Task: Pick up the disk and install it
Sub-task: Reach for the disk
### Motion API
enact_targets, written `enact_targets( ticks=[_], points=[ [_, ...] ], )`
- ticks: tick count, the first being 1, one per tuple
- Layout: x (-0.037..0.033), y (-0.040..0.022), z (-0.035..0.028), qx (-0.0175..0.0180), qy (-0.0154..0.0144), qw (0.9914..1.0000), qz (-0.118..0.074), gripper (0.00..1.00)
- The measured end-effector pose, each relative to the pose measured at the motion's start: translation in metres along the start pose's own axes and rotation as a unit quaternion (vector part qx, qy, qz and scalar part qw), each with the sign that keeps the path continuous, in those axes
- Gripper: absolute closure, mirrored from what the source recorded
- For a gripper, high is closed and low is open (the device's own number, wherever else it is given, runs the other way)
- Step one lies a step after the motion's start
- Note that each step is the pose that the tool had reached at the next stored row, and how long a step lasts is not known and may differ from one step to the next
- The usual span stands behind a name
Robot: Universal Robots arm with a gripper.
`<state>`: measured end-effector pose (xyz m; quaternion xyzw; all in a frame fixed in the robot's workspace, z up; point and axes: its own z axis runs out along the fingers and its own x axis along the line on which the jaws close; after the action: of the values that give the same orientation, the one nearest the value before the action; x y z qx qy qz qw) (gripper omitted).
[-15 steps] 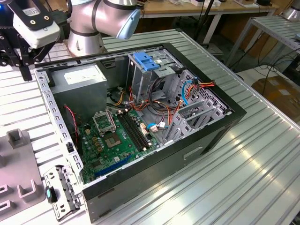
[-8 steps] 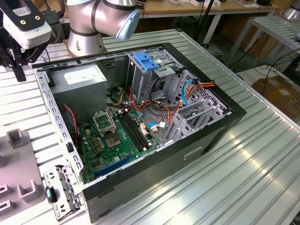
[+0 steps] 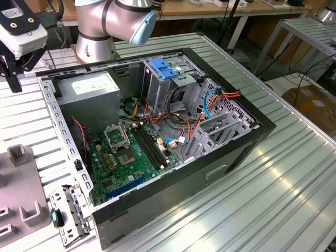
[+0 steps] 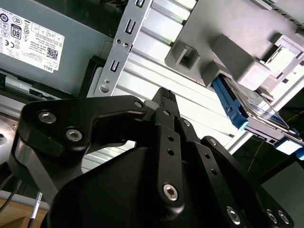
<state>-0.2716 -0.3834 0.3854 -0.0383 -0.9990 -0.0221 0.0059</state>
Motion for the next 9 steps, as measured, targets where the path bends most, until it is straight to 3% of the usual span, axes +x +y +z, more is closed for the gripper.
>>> enact_targets(
  ticks=[9],
  points=[
    [0.0127, 0.0, 0.0003, 0.0, 0.0, 1.0, 0.0, 0.89]
  ],
)
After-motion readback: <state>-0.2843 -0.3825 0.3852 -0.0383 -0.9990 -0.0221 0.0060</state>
